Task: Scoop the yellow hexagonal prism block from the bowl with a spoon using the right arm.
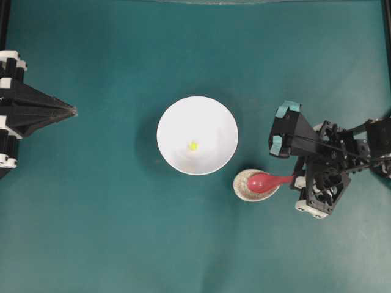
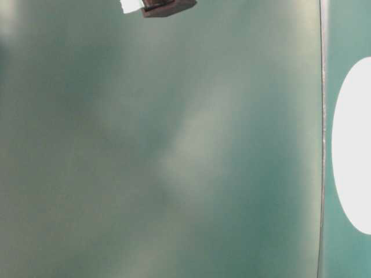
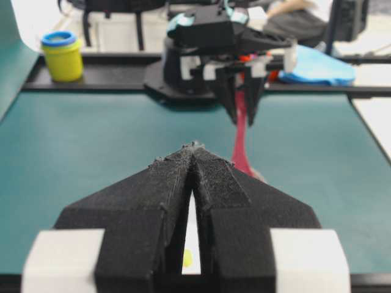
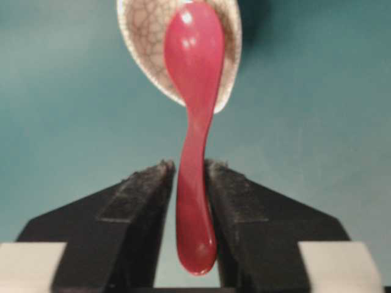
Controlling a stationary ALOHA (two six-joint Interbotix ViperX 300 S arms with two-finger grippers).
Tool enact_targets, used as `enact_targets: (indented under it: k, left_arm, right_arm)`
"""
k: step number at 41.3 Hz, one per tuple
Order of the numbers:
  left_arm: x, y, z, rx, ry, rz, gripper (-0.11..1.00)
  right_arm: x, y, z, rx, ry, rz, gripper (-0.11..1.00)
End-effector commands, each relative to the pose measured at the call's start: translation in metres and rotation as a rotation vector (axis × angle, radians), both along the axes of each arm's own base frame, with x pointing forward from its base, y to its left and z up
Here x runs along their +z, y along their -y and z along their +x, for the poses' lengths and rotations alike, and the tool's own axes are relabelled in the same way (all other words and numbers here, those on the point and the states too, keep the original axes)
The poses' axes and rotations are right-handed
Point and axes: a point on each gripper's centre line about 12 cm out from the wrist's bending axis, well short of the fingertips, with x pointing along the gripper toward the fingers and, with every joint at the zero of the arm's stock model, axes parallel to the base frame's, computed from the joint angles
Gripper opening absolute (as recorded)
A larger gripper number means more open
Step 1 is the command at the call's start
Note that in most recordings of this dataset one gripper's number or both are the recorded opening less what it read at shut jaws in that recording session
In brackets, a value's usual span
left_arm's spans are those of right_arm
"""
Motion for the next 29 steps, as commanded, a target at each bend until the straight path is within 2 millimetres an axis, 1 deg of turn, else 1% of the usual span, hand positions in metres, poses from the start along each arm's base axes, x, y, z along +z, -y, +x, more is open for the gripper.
enact_targets:
  k: [1,6,18,29]
  left_arm:
    - [0.0124,0.0001,0.0028,0.0,0.034,0.003,0.0]
    - [0.0117,0.0001,0.0027,0.0,0.032,0.001,0.0]
    - [0.0117,0.0001,0.0027,0.0,0.032,0.001,0.0]
    - [0.0117,0.0001,0.0027,0.0,0.032,0.001,0.0]
  right_arm:
    - [0.0061,-0.0011,0.0018,0.008,0.024,0.001,0.37]
    - [0.0061,-0.0009,0.0018,0.013,0.024,-0.002,0.4]
    - [0.0055,-0.0014,0.0015,0.035,0.023,-0.012,0.41]
    - [0.0062,0.0026,0.0018,0.082,0.031,-0.07,0.45]
